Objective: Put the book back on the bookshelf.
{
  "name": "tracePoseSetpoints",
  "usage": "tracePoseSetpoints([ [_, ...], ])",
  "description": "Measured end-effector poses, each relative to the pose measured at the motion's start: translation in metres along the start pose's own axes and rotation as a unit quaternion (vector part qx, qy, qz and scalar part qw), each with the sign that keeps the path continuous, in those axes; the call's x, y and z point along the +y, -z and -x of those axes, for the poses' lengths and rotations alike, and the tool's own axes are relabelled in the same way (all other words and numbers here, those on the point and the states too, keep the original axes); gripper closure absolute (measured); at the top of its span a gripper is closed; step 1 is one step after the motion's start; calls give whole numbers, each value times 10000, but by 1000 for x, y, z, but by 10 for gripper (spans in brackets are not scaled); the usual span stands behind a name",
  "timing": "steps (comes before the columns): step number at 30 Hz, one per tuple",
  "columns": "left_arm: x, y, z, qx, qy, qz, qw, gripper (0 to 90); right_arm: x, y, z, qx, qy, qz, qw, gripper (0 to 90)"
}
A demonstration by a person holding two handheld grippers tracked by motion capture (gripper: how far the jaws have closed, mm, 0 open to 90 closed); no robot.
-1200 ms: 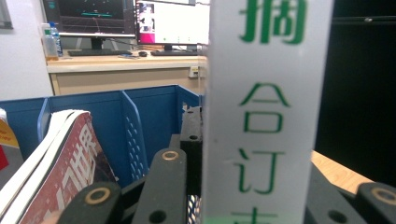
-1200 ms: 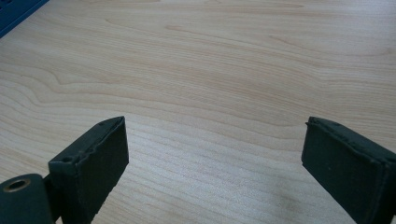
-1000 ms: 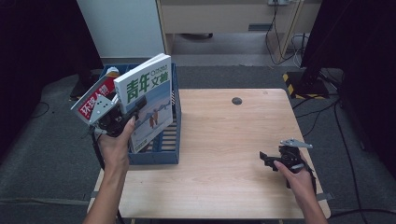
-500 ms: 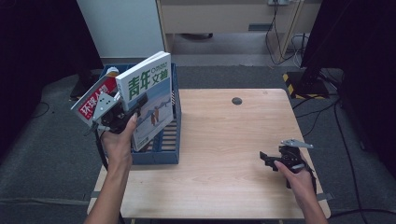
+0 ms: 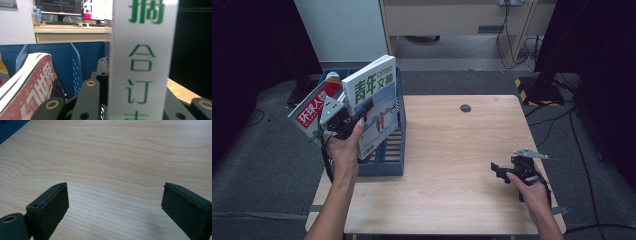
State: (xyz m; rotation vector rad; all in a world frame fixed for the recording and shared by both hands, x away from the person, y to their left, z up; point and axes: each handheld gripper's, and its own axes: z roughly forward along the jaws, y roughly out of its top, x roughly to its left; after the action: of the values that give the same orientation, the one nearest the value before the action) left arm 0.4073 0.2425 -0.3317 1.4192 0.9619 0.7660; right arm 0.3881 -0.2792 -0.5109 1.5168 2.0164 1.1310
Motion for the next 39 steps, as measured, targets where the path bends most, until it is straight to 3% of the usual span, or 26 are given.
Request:
tracePoseSetpoints([
  [7, -4, -6, 1, 55, 137, 36, 9999, 736, 0, 0, 1, 3, -27, -3, 10000, 77],
  [16, -6, -12, -2, 147, 85, 12, 9999, 736, 0, 0, 2, 2, -35, -12, 10000, 77],
  [19, -8, -15, -2, 80, 32, -12, 10000, 736, -1, 0, 2, 3, -26, -17, 10000, 77],
  [39, -24, -27, 4, -38, 196, 118, 9997, 735, -1, -1, 1, 17, -35, -20, 10000, 77],
])
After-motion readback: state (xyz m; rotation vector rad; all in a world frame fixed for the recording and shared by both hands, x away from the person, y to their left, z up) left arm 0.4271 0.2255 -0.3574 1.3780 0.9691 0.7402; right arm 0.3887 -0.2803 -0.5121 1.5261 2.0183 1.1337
